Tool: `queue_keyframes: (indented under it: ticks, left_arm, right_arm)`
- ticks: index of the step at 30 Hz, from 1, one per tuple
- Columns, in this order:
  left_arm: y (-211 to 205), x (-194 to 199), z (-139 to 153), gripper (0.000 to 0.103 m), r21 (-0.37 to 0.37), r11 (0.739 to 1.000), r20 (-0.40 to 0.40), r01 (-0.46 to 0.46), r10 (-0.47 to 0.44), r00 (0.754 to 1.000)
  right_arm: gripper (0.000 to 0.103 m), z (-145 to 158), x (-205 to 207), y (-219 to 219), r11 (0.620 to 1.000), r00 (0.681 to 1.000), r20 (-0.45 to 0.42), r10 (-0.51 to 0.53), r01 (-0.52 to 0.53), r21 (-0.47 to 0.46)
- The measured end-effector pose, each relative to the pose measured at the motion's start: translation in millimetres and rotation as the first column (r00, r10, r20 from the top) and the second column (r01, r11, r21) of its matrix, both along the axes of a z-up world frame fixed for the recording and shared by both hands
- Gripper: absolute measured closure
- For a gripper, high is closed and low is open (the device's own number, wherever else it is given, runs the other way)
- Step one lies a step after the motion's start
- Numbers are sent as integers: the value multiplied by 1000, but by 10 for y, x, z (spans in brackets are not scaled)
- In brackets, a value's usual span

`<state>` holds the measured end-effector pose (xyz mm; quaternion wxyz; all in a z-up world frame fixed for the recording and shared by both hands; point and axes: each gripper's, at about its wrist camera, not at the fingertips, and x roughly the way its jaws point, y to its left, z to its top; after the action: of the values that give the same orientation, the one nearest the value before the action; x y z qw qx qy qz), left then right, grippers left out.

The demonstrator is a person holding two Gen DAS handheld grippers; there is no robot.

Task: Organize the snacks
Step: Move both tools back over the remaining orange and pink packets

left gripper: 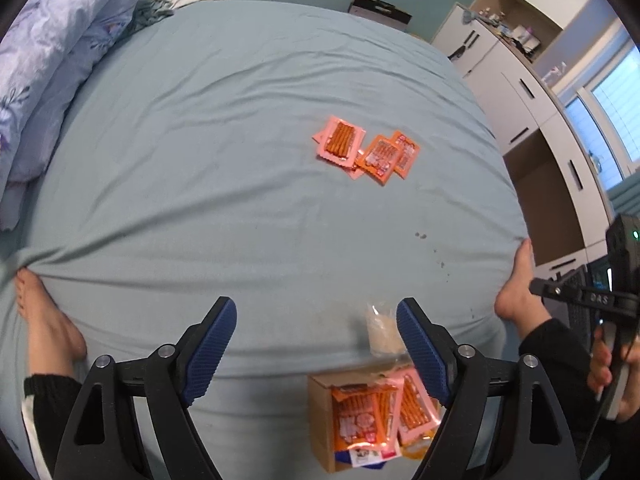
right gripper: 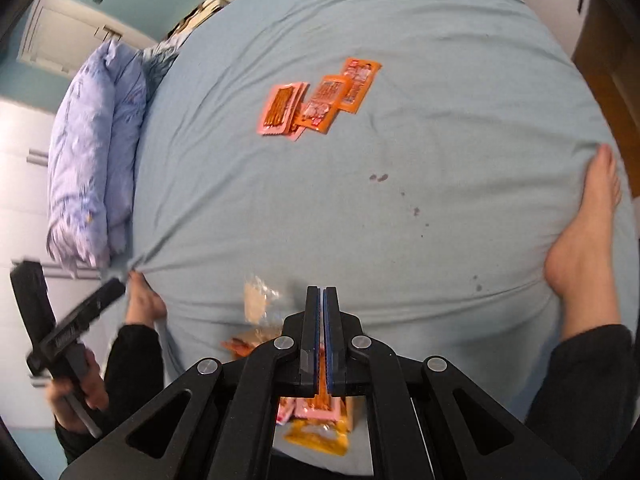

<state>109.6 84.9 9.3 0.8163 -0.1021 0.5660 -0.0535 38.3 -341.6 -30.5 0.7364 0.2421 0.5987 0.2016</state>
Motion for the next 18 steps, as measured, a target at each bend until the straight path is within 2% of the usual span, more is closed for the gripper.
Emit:
queue_keyframes:
  ticks: [3, 4, 5, 6, 7, 9, 13, 16, 18]
  left_arm:
    - [-39, 29, -22, 15, 35, 999, 4, 17, -17, 1000]
    - [-59, 47, -37, 10, 46, 999, 2, 22, -22, 1000]
    - [-71, 72, -57, 7, 53, 998, 0, 25, -25, 1000]
    - [-80, 88, -62, 1, 55, 998, 2, 24, -24, 1000]
    - [-86, 113, -69, 0, 54, 998, 7, 19, -20, 1000]
    - [-108, 165, -80, 0, 43, 999, -1, 20, -20, 1000]
    - [-80, 346, -117, 0, -13, 1000, -42, -2, 1, 999]
    - [7, 624, -161, 0, -59, 996, -96, -73, 67, 993]
    - [6, 841, -189, 0, -57, 995, -131, -84, 76, 989]
  right_arm:
    - [101, -33, 110, 96, 999, 999, 3, 43, -42, -20]
    - [84, -36, 177, 110, 998, 999, 10, 51, -50, -48]
    - [46, -18, 234, 151, 995, 998, 24, 54, -52, -85]
    - [24, 13, 290, 182, 991, 997, 48, 60, -54, -119]
    - [0, 40, 329, 221, 989, 996, 65, 68, -59, -136]
    - [0, 37, 431, 321, 986, 993, 92, 68, -53, -157]
    - [0, 25, 609, 356, 992, 994, 104, 14, -1, -128]
    - [0, 29, 752, 311, 980, 990, 135, -38, 63, -187]
    - [0, 25, 887, 310, 968, 986, 159, -57, 93, -235]
